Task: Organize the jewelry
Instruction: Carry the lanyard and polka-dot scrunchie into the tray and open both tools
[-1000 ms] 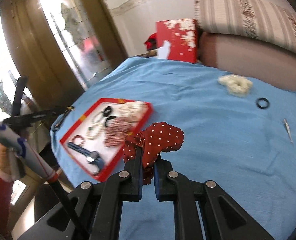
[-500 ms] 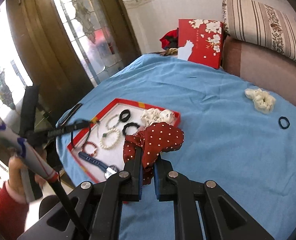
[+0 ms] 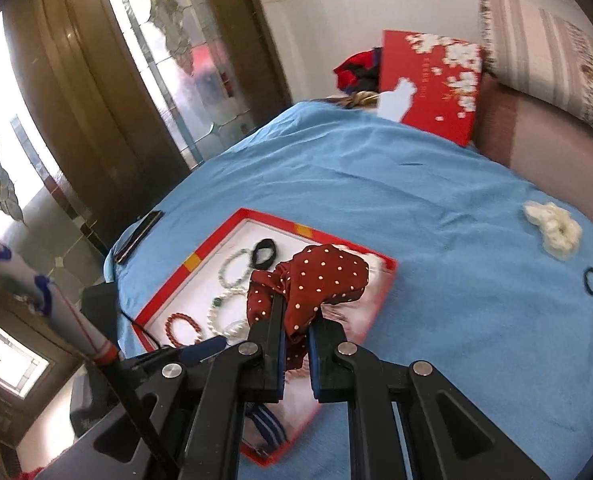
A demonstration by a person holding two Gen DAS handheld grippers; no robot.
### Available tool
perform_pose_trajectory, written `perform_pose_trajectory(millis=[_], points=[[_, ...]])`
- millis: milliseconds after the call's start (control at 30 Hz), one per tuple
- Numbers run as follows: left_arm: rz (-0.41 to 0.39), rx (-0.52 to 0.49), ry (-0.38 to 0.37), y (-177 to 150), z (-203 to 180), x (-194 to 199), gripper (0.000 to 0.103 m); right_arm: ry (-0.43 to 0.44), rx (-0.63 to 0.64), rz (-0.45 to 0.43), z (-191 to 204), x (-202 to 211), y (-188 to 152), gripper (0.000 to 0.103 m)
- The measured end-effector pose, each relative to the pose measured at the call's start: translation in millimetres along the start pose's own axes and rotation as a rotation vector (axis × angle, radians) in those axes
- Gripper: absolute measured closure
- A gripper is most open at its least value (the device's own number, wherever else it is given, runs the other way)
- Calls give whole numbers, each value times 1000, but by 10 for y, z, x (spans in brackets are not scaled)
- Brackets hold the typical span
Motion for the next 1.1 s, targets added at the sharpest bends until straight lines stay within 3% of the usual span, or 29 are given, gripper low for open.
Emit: perform_pose_trajectory(millis=[133,233,333,467,600,833,900,1000,1100], points=[[-26,-6,-63,13,75,201,40,59,-11,38,173,-309,105,93],[-99,0,-79,57,184,449,40,124,-28,77,316,-555,150,93],[-213,43,-17,153,398,719,40,173,-33,129,493,-853,155,93],[-328,201,103,270,833,933,40,225,-43,188,703,-1232,136,93],[-347,334,121,314,1150,942,40,244,-18,244,937,-1556,57,92],[-337,359,158,314,1247,919,40,155,56,261,1061,-1827,2,90],[-335,352,173,332,1221,883,39,124,97,254,1102,-1805,12,70],[-334,337,199,336,1183,864,37,128,126,217,1110,-1641,46,57],[-324,333,215,326,1175,841,37,131,119,169,1028,-1399,75,52]])
Point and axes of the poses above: each gripper's, at about its wrist camera, not at the fingertips, and x roughly against the way its jaws point, z to its left, y to its top, the point moved 1 cm from there along -x, roughly the way its jaws point
